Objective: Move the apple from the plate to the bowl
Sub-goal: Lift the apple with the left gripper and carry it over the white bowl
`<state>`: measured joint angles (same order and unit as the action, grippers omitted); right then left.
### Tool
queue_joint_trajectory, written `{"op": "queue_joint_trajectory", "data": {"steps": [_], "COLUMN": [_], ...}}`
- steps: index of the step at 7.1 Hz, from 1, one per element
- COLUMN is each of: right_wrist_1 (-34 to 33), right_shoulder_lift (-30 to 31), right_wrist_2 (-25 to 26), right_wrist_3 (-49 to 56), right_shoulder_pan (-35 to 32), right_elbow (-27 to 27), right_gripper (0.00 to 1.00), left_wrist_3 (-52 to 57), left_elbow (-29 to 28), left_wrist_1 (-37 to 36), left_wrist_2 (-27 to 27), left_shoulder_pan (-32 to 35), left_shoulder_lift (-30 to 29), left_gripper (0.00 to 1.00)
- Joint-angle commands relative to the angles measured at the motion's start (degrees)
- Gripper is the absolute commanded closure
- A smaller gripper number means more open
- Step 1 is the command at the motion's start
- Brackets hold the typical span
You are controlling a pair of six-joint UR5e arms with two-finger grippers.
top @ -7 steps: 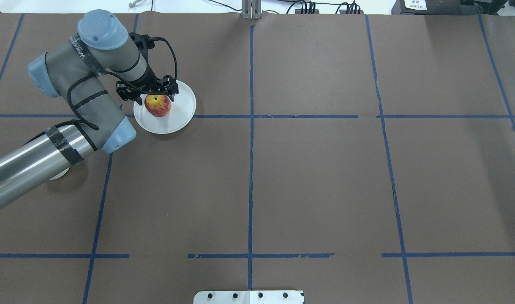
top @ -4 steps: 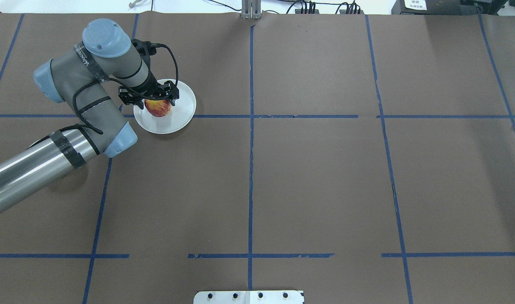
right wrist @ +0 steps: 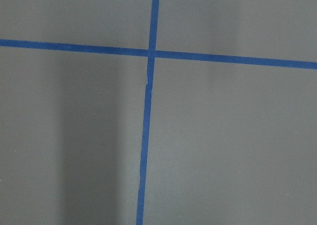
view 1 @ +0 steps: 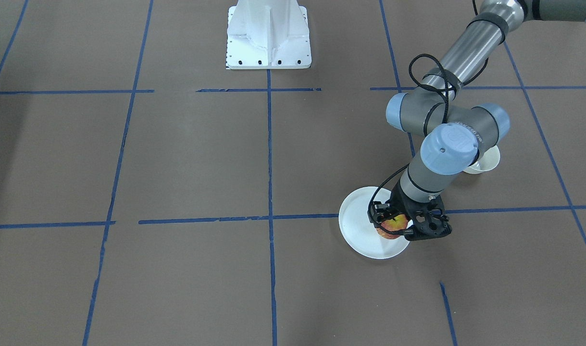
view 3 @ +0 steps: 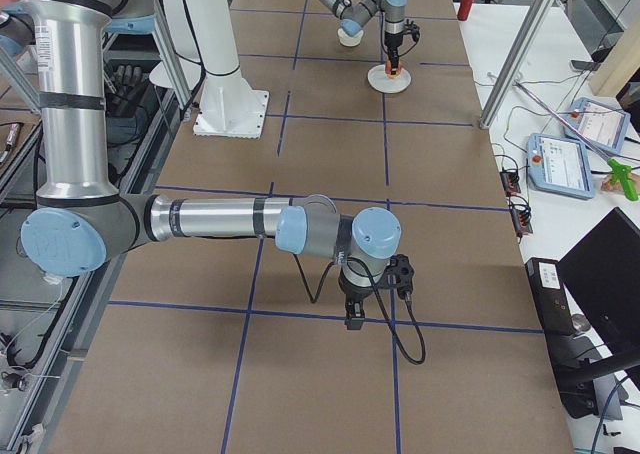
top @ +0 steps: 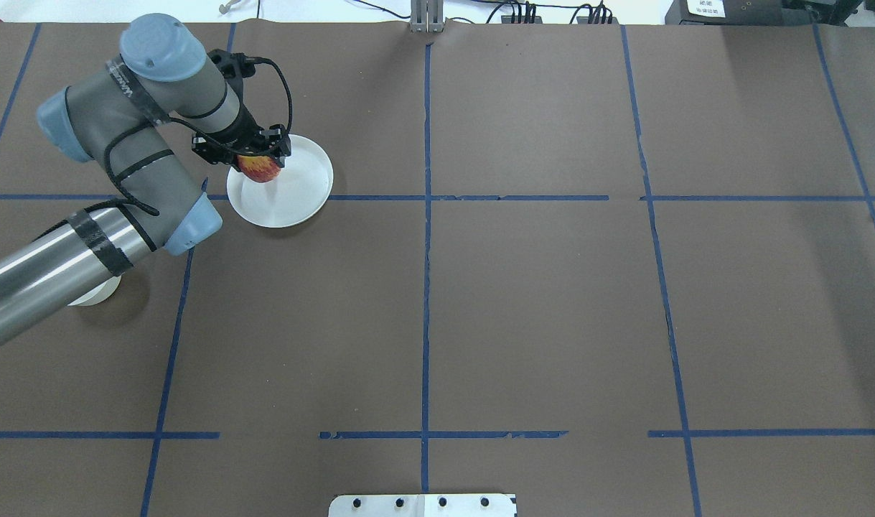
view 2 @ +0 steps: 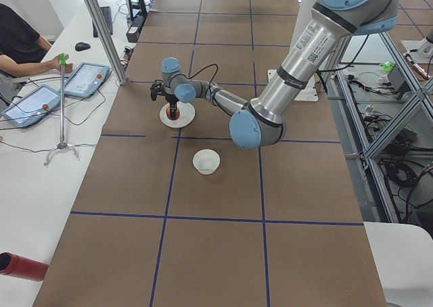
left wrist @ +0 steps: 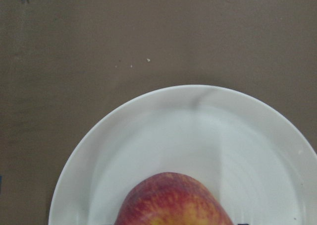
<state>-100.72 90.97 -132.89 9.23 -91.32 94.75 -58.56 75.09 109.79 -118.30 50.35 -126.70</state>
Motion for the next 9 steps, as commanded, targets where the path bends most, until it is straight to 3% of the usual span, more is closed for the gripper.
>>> {"op": "queue_joint_trajectory", "data": {"steps": [1, 3, 5, 7, 9], "right_wrist_1": [0.0, 0.0, 0.0, 0.0, 0.0], "right_shoulder_lift": [0.0, 0.0, 0.0, 0.0, 0.0], "right_wrist_2": [0.0, 0.0, 0.0, 0.0, 0.0], "right_wrist_3": [0.0, 0.0, 0.0, 0.0, 0.0], "right_shoulder_pan": [0.0, 0.0, 0.0, 0.0, 0.0], "right_elbow": [0.0, 0.0, 0.0, 0.0, 0.0], "right_gripper": [0.00, 0.00, 0.00, 0.00, 0.00], "left_wrist_3": [5.7, 7.1, 6.6, 3.6, 1.0], "left_elbow": [11.0, 24.5, 30.4, 30.2, 29.2], "left_wrist_1": [-5.9, -5.4, 1.0, 12.4, 15.0], "left_wrist_2": [-0.3, -0.3, 0.0, 0.2, 0.4], "left_shoulder_pan": [3.2, 3.5, 3.8, 3.7, 2.5], "left_shoulder_lift": [5.6, 19.8, 31.4, 41.4, 44.2], "left_gripper": [1.00, 1.00, 1.00, 1.00, 1.00]}}
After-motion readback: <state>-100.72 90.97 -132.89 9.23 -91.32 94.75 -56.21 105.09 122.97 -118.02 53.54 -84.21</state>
